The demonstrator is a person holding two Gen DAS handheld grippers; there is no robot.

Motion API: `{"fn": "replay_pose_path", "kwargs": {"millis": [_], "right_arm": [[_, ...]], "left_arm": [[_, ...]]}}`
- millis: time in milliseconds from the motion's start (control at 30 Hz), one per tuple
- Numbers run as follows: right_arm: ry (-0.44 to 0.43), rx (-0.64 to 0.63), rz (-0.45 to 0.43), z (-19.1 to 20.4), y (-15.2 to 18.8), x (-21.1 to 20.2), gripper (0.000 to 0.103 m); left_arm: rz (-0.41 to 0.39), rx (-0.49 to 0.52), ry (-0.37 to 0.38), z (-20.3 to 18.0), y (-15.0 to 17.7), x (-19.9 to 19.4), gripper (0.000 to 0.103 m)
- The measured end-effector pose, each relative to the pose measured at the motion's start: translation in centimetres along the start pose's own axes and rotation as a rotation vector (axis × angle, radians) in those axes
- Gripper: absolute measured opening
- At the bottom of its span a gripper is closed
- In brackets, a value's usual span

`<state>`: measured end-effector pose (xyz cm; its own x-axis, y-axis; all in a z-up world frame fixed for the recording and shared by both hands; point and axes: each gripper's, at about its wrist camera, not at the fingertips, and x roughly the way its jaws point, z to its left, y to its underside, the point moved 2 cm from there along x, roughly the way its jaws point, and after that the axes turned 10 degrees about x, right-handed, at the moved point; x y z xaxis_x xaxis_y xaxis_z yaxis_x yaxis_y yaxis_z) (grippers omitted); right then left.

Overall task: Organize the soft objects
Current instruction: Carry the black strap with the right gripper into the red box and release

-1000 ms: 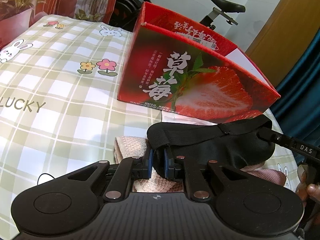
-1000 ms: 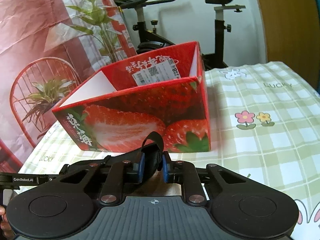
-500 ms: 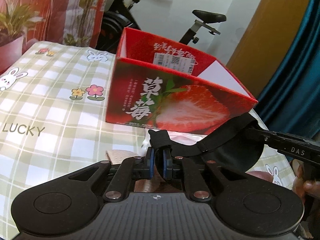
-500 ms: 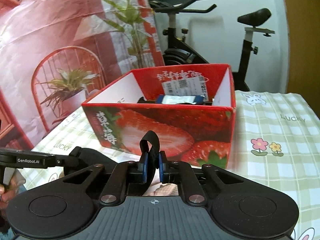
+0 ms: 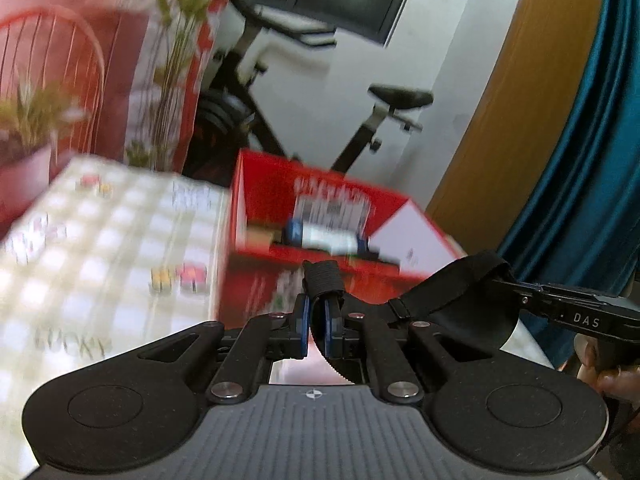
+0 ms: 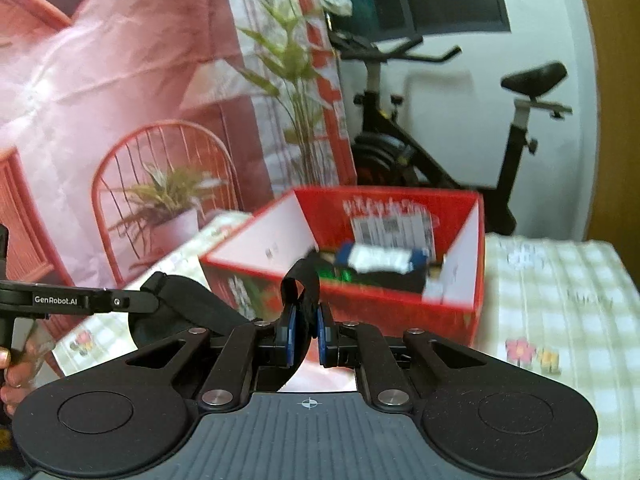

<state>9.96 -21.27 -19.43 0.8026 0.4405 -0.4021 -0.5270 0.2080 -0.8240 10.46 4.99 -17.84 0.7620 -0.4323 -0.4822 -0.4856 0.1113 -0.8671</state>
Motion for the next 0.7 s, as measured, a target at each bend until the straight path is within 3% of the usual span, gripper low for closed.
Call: {"fn": "replay_pose_path", "kwargs": {"millis": [167, 300, 700], "right_arm": [[-0.023, -0.008, -0.035, -0.1, -4.6, 0.6, 0.010], [0.008, -0.032, -0.038, -1.1, -7.4, 2.8, 0.010], [0.155, -0.126, 0.038, -4.7, -11.4, 13.4, 0.010]], "left_arm": [[-0.064, 0.038, -0.025, 0.0, -4.3, 1.0, 0.008], [-0.073, 0.071, -0.065, 0.0, -7.0, 3.9, 0.008], [0.012, 0.035, -0.138, 2.0, -12.2, 14.9, 0.008]]}}
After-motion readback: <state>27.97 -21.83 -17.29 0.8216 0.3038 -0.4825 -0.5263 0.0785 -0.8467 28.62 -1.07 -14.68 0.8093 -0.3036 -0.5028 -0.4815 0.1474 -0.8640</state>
